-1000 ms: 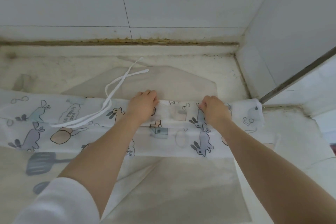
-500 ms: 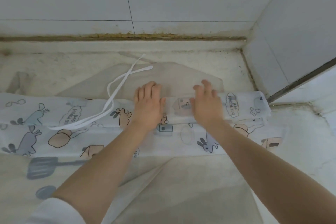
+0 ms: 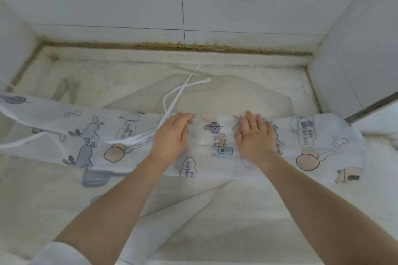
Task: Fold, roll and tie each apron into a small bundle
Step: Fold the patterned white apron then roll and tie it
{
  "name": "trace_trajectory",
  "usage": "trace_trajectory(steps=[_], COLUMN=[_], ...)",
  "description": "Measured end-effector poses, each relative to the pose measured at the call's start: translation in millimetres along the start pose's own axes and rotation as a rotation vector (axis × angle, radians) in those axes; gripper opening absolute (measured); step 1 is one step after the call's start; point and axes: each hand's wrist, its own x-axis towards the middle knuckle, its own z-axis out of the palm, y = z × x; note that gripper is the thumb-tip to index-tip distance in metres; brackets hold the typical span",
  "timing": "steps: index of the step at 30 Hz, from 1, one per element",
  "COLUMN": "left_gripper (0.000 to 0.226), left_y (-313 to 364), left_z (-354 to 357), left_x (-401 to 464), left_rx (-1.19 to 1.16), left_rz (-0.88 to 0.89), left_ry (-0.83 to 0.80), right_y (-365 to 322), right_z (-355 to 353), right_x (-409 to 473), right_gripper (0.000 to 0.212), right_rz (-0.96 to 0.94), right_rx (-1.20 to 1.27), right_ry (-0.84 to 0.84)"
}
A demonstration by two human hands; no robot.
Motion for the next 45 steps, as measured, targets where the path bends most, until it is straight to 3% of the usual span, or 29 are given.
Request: trace_trajectory(steps=[4,8,11,13,15,19,23,27,30,31,33,36,39,40,41,43,45], left_gripper=[0.038,0.037,0.037,0.037,0.036,0.038,0.034,0.022,0.013,0.007,0.018,0.021,0.021,0.022,0.022,0.017,0.017], left_y=[-34.5,-100.6,-118.7,-125.6,-138.3,-152.9,-154.9,-146.7,-109.9,-96.2,-77.0,-85.7,-95.5,-96.7,-94.8,-91.6,-92.9], left_z=[-40.9,-57.4,-60.4,-64.4,-71.2,-73.9,-71.6,-68.8,-59.8,-56.0,-51.6,-46.0,-43.3,-44.2,-45.4,-51.8,-57.9], left_x=[19.0,34.5,33.9,24.0,9.7,-4.9,-0.4,1.0,-1.5,-3.7,-10.2,-23.5,-35.5,-36.5,-38.0,-37.5,-38.2], left_rx=[0.138,0.313,0.475,0.551,0.592,0.562,0.591,0.671,0.436,0.324,0.237,0.297,0.321,0.291,0.261,0.138,0.049], left_rz=[-0.294,-0.520,-0.467,-0.411,-0.303,-0.099,-0.085,-0.082,0.102,0.170,0.239,0.177,0.092,0.063,0.041,-0.077,-0.178], left_ry=[0.165,-0.145,-0.359,-0.404,-0.357,-0.066,-0.049,0.027,0.055,0.004,-0.157,-0.371,-0.392,-0.389,-0.374,-0.337,-0.305], right_y=[-46.9,-85.8,-97.4,-98.6,-99.5,-86.5,-83.8,-86.7,-89.9,-92.2,-100.1,-114.6,-117.7,-118.3,-117.6,-112.8,-115.0], right_z=[-10.2,-3.5,3.2,7.0,11.1,17.7,20.3,16.4,12.2,9.9,6.9,3.6,5.2,5.1,4.4,4.2,-2.7], right_x=[2.1,1.5,2.2,3.5,7.0,8.0,10.4,15.5,13.1,12.5,7.5,-6.1,-23.0,-27.1,-29.5,-30.6,-35.1], right_gripper=[0.055,0.056,0.059,0.060,0.059,0.068,0.078,0.057,0.056,0.056,0.058,0.068,0.033,0.041,0.062,0.094,0.091], right_rz=[-0.062,-0.204,-0.192,-0.175,-0.146,-0.082,-0.036,-0.007,0.014,0.030,0.043,-0.245,-0.575,-0.607,-0.609,-0.641,-0.625], right_rx=[0.096,0.141,0.122,0.118,0.112,0.104,0.087,0.056,0.032,0.033,0.011,-0.073,-0.174,-0.220,-0.275,-0.378,-0.427], right_ry=[0.032,0.057,0.086,0.092,0.092,0.153,0.142,0.061,0.005,0.021,0.089,0.274,0.176,0.053,-0.061,-0.104,-0.105])
